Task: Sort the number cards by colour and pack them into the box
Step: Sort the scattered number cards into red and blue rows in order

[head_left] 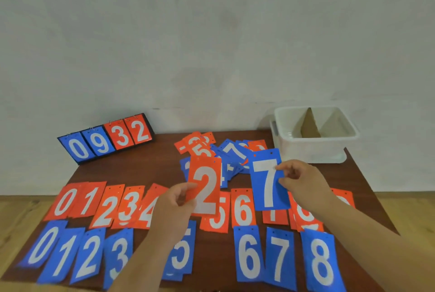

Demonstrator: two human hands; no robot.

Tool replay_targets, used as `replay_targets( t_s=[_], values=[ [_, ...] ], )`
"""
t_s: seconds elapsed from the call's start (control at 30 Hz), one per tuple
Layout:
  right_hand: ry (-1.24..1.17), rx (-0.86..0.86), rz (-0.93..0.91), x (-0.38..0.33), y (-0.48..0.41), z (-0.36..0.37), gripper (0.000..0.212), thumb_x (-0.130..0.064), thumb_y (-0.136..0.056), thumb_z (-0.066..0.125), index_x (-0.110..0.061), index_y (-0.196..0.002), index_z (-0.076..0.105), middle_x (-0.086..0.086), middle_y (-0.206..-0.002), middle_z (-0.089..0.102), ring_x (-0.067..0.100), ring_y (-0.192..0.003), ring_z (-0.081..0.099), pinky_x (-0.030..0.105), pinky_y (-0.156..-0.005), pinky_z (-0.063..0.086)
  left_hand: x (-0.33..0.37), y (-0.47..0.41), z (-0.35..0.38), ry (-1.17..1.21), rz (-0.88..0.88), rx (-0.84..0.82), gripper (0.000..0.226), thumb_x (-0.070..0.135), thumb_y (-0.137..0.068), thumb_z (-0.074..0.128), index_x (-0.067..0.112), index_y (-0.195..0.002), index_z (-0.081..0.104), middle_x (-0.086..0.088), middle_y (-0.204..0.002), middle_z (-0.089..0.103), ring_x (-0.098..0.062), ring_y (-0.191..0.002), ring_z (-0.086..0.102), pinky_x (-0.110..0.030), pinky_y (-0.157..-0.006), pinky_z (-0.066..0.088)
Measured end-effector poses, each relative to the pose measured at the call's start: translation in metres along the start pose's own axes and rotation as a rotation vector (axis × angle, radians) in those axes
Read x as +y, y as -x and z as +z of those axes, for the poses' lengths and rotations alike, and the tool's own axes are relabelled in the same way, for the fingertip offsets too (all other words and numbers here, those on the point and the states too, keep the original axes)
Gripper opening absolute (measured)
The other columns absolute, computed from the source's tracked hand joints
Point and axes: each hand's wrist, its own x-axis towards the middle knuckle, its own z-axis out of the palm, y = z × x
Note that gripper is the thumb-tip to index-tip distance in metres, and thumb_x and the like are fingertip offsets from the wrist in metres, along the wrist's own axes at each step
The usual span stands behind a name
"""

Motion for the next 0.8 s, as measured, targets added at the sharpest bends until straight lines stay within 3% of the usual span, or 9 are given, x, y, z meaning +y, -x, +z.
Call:
replay_targets(
  t_s=[0.13,0.23,0.33,0.47,0.67,0.8],
  values=[
    [0.020,-0.030,0.059,0.016,0.010,0.008,0.030,-0.007,-0.089,0.068,-0.036,-0.093,0.067,0.001,-0.091,0.066,0.020,-0.076,0.065,0.025,-0.062,0.052,-0.012,0.009,0.008,-0.017,-0.020,-0.042,0.041,0.007,-0.094,0.067,0.045,-0.108,0.061,0.022,-0.113,0.056,-0.006,-0.110,0.054,-0.015,-0.081,0.050],
    [0.035,-0.041,0.081,0.028,0.015,0.013,0.028,-0.007,-0.090,0.068,-0.033,-0.097,0.068,0.001,-0.089,0.064,0.009,-0.059,0.056,0.019,-0.052,0.046,-0.025,0.008,0.013,-0.023,-0.045,-0.072,0.040,0.008,-0.092,0.070,0.047,-0.100,0.061,0.031,-0.109,0.054,-0.001,-0.102,0.055,-0.015,-0.078,0.051],
    [0.038,-0.062,0.126,0.045,0.021,0.016,0.026,-0.004,-0.091,0.066,-0.029,-0.100,0.068,0.003,-0.090,0.064,0.003,-0.046,0.051,0.014,-0.045,0.041,-0.034,0.005,0.016,-0.018,-0.067,-0.094,0.038,0.004,-0.090,0.070,0.039,-0.103,0.065,0.026,-0.108,0.058,0.003,-0.098,0.058,-0.010,-0.070,0.049],
    [0.101,-0.109,0.208,0.082,0.030,0.025,0.029,-0.001,-0.091,0.066,-0.030,-0.097,0.066,0.003,-0.092,0.065,0.013,-0.061,0.056,0.015,-0.048,0.042,-0.049,0.000,0.025,-0.032,-0.111,-0.111,0.040,0.001,-0.086,0.073,0.038,-0.101,0.066,0.016,-0.105,0.066,-0.006,-0.093,0.065,-0.020,-0.074,0.054],
    [0.221,-0.178,0.355,0.146,0.047,0.051,0.027,-0.006,-0.092,0.065,-0.032,-0.099,0.064,-0.007,-0.098,0.065,0.012,-0.072,0.063,0.021,-0.053,0.047,-0.067,0.006,0.041,-0.061,-0.184,-0.159,0.041,0.001,-0.086,0.072,0.039,-0.101,0.065,0.014,-0.104,0.066,-0.005,-0.077,0.069,-0.032,-0.072,0.059],
    [0.369,-0.221,0.334,0.166,0.048,0.058,0.022,-0.017,-0.095,0.063,-0.032,-0.111,0.061,-0.012,-0.098,0.062,0.005,-0.077,0.059,0.016,-0.057,0.046,-0.077,0.012,0.053,-0.102,-0.207,-0.157,0.040,0.006,-0.086,0.073,0.042,-0.102,0.065,0.015,-0.105,0.066,-0.010,-0.084,0.068,-0.022,-0.066,0.051]
  ],
)
